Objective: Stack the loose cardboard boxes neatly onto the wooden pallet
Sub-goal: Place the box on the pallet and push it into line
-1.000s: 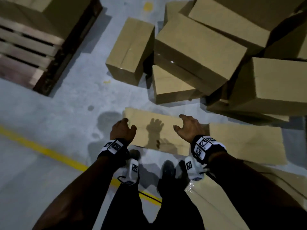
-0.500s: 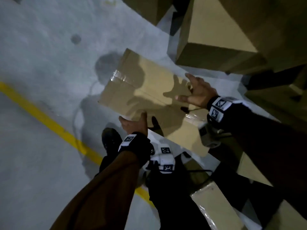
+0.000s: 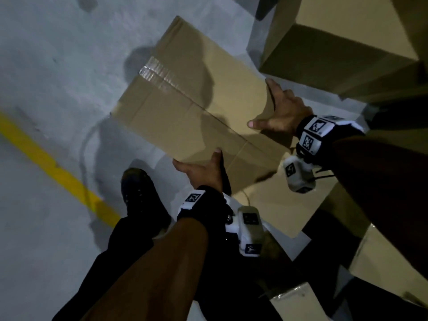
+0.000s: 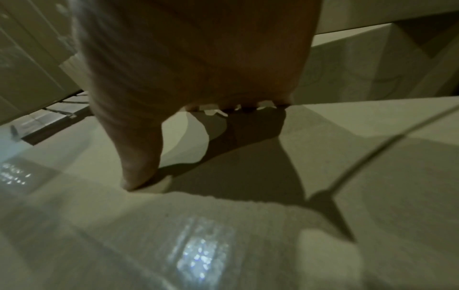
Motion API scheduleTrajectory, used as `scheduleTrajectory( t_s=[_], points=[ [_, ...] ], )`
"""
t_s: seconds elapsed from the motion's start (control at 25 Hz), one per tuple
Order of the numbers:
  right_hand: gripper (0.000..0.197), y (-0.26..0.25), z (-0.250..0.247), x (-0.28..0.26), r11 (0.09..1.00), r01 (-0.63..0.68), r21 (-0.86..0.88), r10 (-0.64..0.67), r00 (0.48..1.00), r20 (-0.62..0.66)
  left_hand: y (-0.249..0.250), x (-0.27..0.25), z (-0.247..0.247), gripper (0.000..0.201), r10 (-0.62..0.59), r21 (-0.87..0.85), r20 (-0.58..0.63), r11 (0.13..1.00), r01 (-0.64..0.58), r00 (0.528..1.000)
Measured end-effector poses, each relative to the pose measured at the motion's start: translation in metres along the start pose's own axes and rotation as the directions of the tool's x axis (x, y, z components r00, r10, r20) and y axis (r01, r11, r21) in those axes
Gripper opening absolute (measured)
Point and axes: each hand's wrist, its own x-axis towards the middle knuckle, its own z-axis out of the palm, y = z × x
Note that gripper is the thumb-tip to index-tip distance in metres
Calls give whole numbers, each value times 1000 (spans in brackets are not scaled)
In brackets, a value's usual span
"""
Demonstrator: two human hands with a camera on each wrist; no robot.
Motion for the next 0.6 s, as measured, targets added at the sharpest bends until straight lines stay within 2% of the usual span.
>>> scheduleTrajectory(
  t_s=[0.08,0.2,0.28,0.36,0.48,0.6],
  points=[
    [122,-9,-3,2,999,8,33,-7,1000,-17,19,10,-5,109,56,-8,48,998,-55,997],
    [118,-31,-6,9,997,4,80,0,999,-53,59,36,-21,105,256,66,34,964,-258,966],
    [115,-52,-3,11,992,6,130,3,998,-70,85,54,-34,101,402,154,75,900,-409,913],
    [112,-72,5,13,985,18,173,-5,997,-74,112,75,-50,93,517,309,151,785,-537,843],
    [111,-90,17,17,973,31,230,-9,995,-95,146,109,-69,82,598,437,243,635,-637,763],
    [112,-97,17,20,930,51,363,-9,993,-115,155,128,-79,83,615,428,328,581,-693,718]
  ],
)
